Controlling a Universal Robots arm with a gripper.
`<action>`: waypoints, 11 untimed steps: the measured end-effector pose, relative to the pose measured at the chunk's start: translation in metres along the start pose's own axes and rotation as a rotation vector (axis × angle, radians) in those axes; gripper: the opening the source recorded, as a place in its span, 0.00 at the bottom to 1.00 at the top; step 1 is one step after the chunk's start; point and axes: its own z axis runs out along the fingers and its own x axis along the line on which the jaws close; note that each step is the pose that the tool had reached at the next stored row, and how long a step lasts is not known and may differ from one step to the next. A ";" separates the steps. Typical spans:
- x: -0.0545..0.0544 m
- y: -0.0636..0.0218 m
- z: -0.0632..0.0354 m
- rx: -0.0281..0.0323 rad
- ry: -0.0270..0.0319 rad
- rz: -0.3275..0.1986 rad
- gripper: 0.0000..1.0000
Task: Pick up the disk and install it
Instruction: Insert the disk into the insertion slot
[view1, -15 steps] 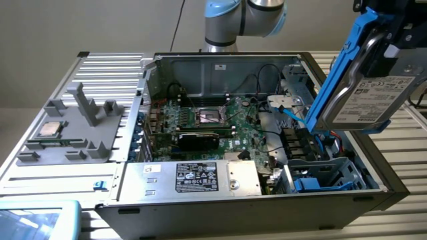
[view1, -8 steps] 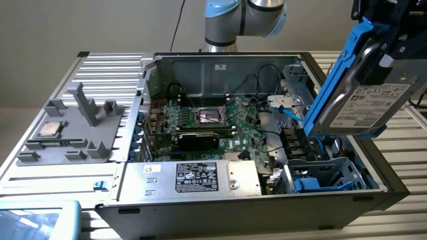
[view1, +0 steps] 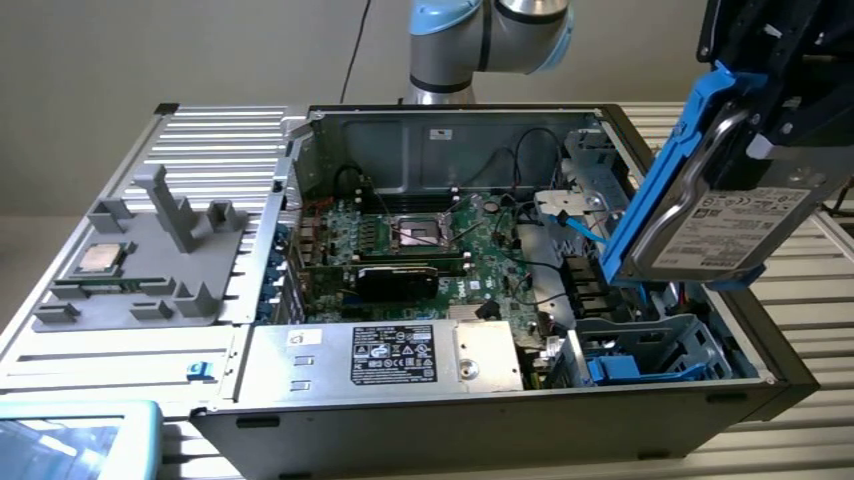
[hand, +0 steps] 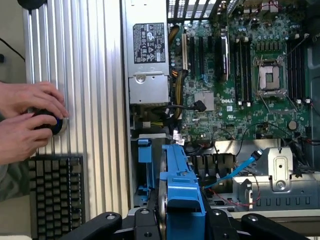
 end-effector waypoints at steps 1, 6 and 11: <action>0.001 0.0000 0.0015 0.0000 -0.0003 0.002 0.37; 0.005 -0.0005 0.0104 -0.0002 -0.0025 0.012 0.37; 0.009 -0.0008 0.0195 -0.0005 -0.0067 0.022 0.37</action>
